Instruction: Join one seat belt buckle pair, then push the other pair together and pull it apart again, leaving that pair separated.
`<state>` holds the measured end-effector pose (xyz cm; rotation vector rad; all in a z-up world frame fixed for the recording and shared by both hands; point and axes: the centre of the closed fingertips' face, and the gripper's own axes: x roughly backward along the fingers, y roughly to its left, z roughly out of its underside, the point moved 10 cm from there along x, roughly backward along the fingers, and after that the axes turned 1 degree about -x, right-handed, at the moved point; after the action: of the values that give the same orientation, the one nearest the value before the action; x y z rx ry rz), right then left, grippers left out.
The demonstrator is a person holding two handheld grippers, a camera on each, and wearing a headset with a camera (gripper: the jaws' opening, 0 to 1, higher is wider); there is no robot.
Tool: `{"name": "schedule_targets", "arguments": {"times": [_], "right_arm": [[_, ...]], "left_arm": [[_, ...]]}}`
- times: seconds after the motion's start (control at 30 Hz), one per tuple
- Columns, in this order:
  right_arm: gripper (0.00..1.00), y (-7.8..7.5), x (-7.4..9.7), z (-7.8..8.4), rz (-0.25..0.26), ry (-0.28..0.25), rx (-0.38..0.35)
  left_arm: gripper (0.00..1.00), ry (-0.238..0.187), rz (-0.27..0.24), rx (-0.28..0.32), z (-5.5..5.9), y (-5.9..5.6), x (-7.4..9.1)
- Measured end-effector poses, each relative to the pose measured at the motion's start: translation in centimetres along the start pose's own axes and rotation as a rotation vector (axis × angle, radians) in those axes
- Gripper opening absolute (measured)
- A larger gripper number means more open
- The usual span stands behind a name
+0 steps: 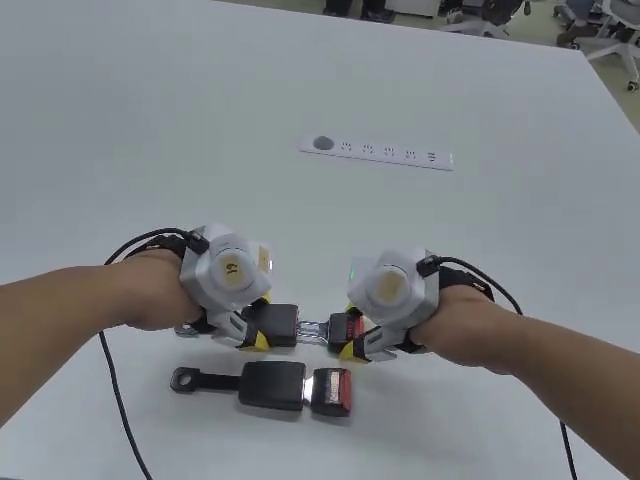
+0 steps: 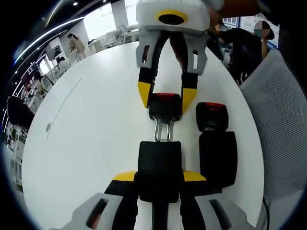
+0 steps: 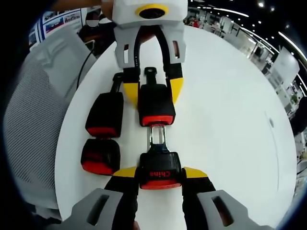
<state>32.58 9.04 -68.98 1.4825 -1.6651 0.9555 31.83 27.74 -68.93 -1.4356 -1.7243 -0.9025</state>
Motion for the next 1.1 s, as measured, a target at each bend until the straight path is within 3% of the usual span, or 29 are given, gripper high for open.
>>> {"name": "schedule_targets", "arguments": {"times": [0.6, 0.73, 0.87, 1.1], "right_arm": [[0.32, 0.4, 2.9, 4.6, 0.015, 0.076, -0.034], [0.32, 0.4, 3.3, 5.0, 0.011, 0.086, -0.041], [0.33, 0.3, 3.4, 5.1, 0.002, 0.082, -0.048], [0.33, 0.2, 3.3, 5.1, -0.004, 0.083, -0.066]], "left_arm": [[0.34, 0.010, -0.001, -0.001, 0.0, 0.1, 0.0], [0.34, -0.002, -0.011, -0.019, 0.1, 0.0, 0.0], [0.34, -0.020, -0.023, 0.007, 0.5, -0.1, 0.1], [0.34, 0.003, -0.026, 0.019, 0.2, 0.0, 0.0]]}}
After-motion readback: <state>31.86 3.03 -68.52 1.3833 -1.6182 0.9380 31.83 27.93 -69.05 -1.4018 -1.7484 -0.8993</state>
